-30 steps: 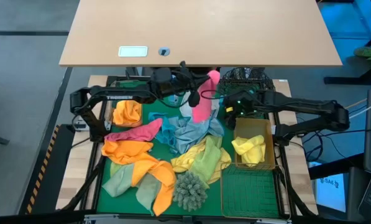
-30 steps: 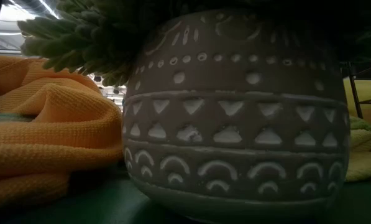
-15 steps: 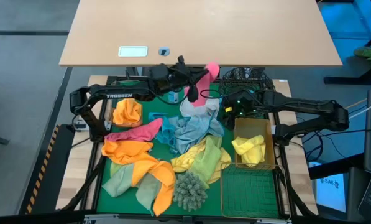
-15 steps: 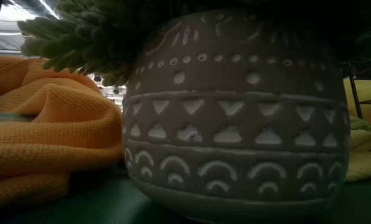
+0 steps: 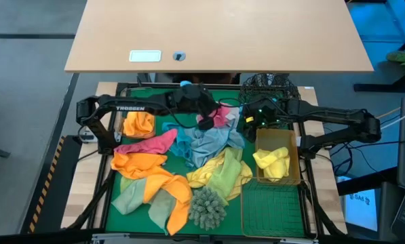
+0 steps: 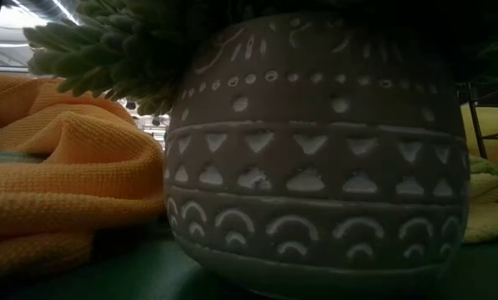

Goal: Sort microfiber towel by color & place in baskets
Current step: Put the pink microfiber towel into the white bin

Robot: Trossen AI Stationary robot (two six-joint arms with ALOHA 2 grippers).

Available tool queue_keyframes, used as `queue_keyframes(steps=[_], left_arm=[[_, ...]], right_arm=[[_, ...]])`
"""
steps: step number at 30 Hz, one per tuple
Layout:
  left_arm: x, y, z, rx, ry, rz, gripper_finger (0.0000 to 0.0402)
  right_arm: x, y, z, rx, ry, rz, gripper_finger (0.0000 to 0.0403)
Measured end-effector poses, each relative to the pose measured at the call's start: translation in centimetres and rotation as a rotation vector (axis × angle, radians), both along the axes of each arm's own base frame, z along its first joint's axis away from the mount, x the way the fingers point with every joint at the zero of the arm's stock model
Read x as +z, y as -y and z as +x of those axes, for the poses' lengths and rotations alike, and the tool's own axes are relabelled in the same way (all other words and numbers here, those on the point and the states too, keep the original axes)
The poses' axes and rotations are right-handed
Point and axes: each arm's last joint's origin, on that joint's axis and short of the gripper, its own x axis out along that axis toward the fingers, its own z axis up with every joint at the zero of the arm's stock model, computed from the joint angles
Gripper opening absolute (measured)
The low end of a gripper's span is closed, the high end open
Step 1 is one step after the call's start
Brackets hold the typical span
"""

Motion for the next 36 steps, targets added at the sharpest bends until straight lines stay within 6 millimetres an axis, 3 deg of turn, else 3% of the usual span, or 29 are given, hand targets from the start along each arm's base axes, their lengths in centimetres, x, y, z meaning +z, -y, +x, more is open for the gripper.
queue_keyframes(steps=[7,17,22,28,36], left_arm=[[-1.9,-0.6,0.2,0.069,-0.13,0.072,0.0],[-7.6,-2.7,2.2,0.09,-0.248,0.058,0.0],[-9.2,-4.3,2.4,0.125,-0.258,0.051,0.0],[-8.9,-4.8,2.2,0.167,-0.225,-0.005,0.0011],[-7.7,-4.4,2.3,0.178,-0.178,-0.034,0.0082]], right_arm=[[0.1,0.0,0.1,-0.002,0.012,0.0,0.0266],[0.2,0.1,0.3,-0.004,0.035,-0.001,0.0266],[0.2,0.1,0.3,-0.004,0.034,-0.002,0.0266],[0.2,0.1,0.3,-0.004,0.034,-0.003,0.0266],[0.2,0.1,0.3,-0.004,0.034,-0.004,0.0266]])
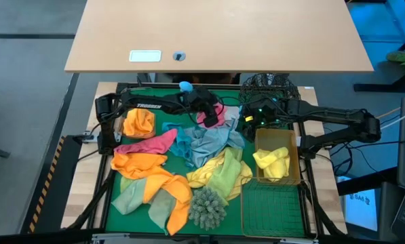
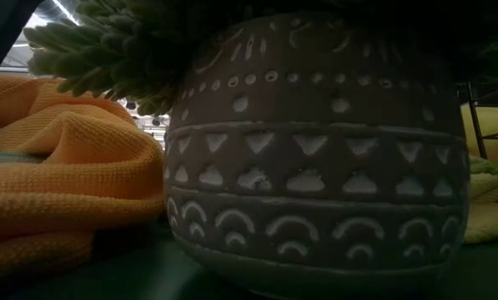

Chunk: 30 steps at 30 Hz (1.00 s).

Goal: Sort microfiber towel by color & place in baskets
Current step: Put the pink microfiber towel into the white bin

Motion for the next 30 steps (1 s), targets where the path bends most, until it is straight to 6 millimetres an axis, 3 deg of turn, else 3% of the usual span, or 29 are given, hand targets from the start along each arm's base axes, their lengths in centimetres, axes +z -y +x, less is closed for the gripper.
queue_keyframes(steps=[4,10,17,24,30], left_arm=[[1.3,0.4,0.7,-0.015,0.037,0.015,0.0108],[3.8,1.4,1.7,-0.045,0.059,0.024,0.0115],[6.1,4.3,1.6,-0.112,-0.157,-0.038,0.0115],[4.8,7.3,-0.2,-0.214,-0.473,-0.075,0.0109],[3.2,8.5,-0.6,-0.241,-0.538,-0.089,0.0095]], right_arm=[[0.0,0.0,0.0,0.0,0.0,0.0,0.0266],[0.0,0.0,0.0,0.001,-0.003,0.001,0.0266],[-0.1,0.0,-0.1,0.005,-0.009,0.004,0.0266],[-0.1,0.0,-0.1,0.004,-0.009,0.004,0.0266],[0.0,0.0,0.0,0.004,-0.006,0.004,0.0266]])
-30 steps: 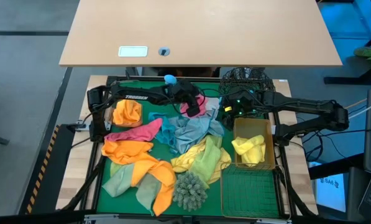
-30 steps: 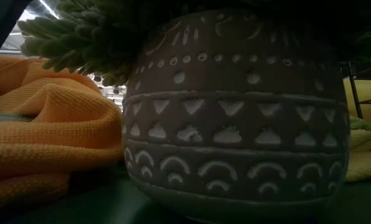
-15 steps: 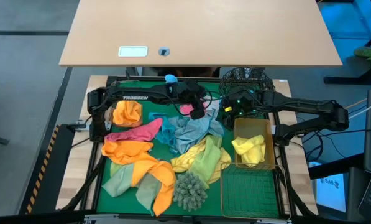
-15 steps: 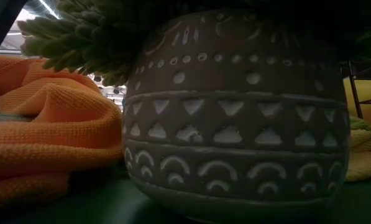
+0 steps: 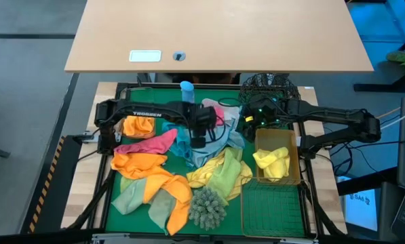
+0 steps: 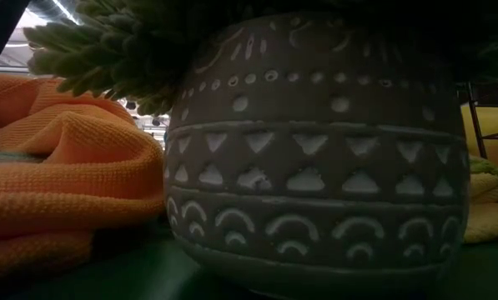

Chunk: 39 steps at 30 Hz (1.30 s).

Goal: Sort microfiber towel by color & place in baskets
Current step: Put the pink microfiber towel into the white bin, then put the blue microfiber towel into the circular wire basket

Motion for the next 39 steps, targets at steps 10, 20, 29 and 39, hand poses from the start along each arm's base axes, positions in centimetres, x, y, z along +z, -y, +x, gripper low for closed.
queue_keyframes(steps=[10,20,29,39], left_arm=[[-2.6,-1.5,-0.1,0.042,0.054,0.022,0.0076],[-2.6,-5.4,0.3,0.137,0.238,0.06,0.0071],[-0.3,-6.1,1.1,0.147,0.348,0.071,0.0071],[5.8,-2.1,0.3,0.043,0.458,0.08,0.0071]], right_arm=[[0.0,0.0,0.0,0.0,0.0,0.0,0.0266],[0.0,0.0,0.0,0.0,0.0,0.0,0.0266],[0.0,-0.4,0.1,0.042,-0.002,-0.024,0.0266],[-0.7,-3.9,1.4,0.266,-0.037,-0.261,0.0266]])
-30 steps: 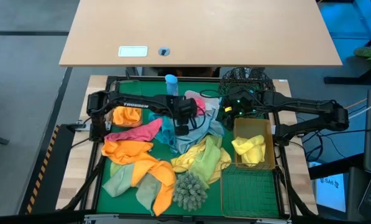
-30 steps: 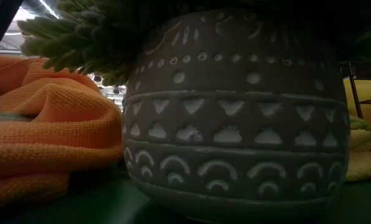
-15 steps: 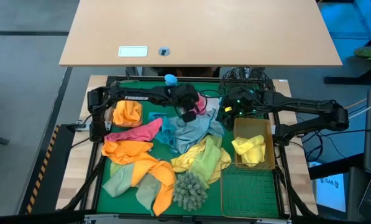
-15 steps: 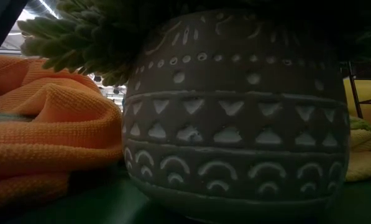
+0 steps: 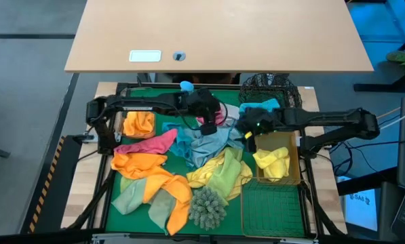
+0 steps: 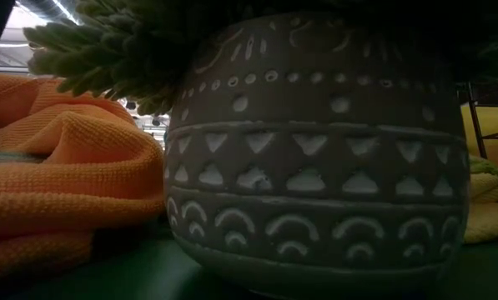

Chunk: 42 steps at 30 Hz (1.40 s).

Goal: Sort microfiber towel by color & place in baskets
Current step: Put the blue microfiber towel into the circular wire basket

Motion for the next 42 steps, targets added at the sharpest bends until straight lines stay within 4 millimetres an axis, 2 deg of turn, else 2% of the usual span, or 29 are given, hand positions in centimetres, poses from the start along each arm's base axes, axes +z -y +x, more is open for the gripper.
queue_keyframes(steps=[6,9,19,25,29,34,37,42], left_arm=[[3.2,2.7,-2.3,-0.035,0.037,-0.028,0.0071],[3.9,4.0,-3.0,-0.047,0.04,-0.051,0.0071],[3.9,7.7,-3.4,-0.133,-0.003,-0.069,0.0071],[3.9,9.1,-3.6,-0.169,-0.011,-0.072,0.0071],[3.9,9.5,-3.6,-0.178,-0.014,-0.072,0.0071],[3.8,9.8,-3.6,-0.182,-0.016,-0.07,0.0071],[3.9,9.8,-3.8,-0.182,-0.024,-0.071,0.0071],[5.5,9.8,-5.6,-0.181,-0.017,-0.063,0.0071]], right_arm=[[-2.2,-1.6,1.8,0.097,-0.088,-0.095,0.0266],[-3.5,-2.1,3.0,0.115,-0.1,-0.097,0.0266],[-7.9,-2.3,6.0,0.186,-0.185,-0.144,0.0266],[-10.1,-1.9,6.6,0.157,-0.283,-0.281,0.0266],[-11.0,-1.9,6.9,0.151,-0.316,-0.307,0.0257],[-11.1,-1.9,6.9,0.164,-0.319,-0.303,0.0194],[-11.1,-1.9,6.9,0.165,-0.32,-0.302,0.0135],[-11.1,-1.9,6.8,0.165,-0.326,-0.302,0.0026]])
